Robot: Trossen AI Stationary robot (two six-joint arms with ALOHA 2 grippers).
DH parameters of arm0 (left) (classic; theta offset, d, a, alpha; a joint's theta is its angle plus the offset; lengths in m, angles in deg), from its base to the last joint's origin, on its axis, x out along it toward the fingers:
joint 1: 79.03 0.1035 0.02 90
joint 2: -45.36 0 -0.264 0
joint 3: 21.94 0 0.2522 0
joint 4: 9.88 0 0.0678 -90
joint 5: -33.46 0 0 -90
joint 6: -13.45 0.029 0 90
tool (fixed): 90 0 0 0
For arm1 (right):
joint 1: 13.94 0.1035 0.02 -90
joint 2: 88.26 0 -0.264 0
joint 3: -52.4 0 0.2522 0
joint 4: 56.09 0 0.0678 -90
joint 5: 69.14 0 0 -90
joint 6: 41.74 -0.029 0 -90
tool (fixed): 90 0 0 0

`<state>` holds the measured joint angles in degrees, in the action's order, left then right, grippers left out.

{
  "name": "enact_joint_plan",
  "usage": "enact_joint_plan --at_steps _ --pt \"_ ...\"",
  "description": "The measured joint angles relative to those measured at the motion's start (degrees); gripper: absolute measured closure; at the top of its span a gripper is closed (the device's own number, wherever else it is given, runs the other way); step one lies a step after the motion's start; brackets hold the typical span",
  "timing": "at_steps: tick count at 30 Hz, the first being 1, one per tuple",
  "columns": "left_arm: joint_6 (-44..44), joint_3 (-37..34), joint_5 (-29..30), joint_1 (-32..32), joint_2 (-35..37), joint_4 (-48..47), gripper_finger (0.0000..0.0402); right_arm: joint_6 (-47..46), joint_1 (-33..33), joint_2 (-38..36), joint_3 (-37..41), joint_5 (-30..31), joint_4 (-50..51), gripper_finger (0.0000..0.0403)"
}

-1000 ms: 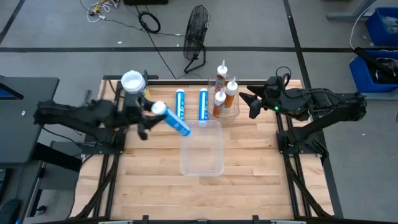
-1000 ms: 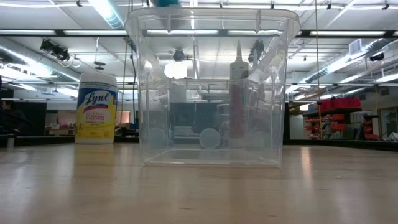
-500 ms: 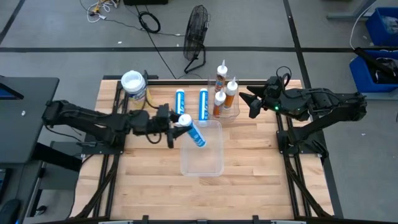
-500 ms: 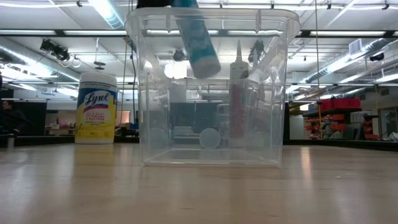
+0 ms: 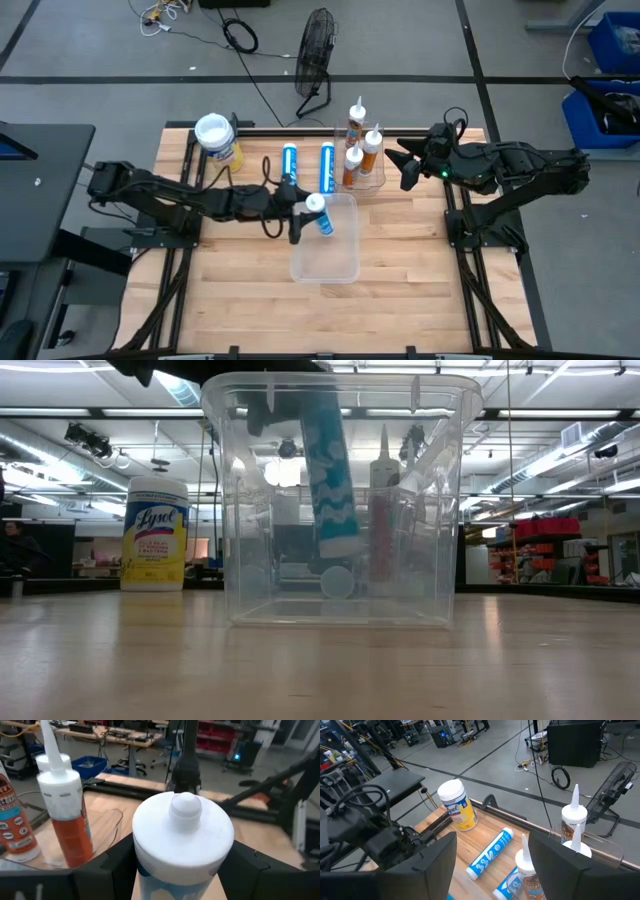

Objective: Sort silicone sealant tubes
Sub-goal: Put the bottom right blue sealant into the bottom transparent bin

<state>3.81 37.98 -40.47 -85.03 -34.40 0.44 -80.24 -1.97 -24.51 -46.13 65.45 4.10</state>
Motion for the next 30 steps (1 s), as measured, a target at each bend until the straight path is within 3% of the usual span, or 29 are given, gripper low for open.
enact_joint_plan --at_steps 23,30 --pt "2.9 0.0 -1.3 0.6 -5.1 -2.8 0.0177 0.0 0.0 0.0 0.0 0.0 0.8 0.0154" --pt "1.5 0.0 -1.3 0.6 -5.1 -3.0 0.013 0.0 -0.3 0.0 0.0 0.0 0.9 0.0154"
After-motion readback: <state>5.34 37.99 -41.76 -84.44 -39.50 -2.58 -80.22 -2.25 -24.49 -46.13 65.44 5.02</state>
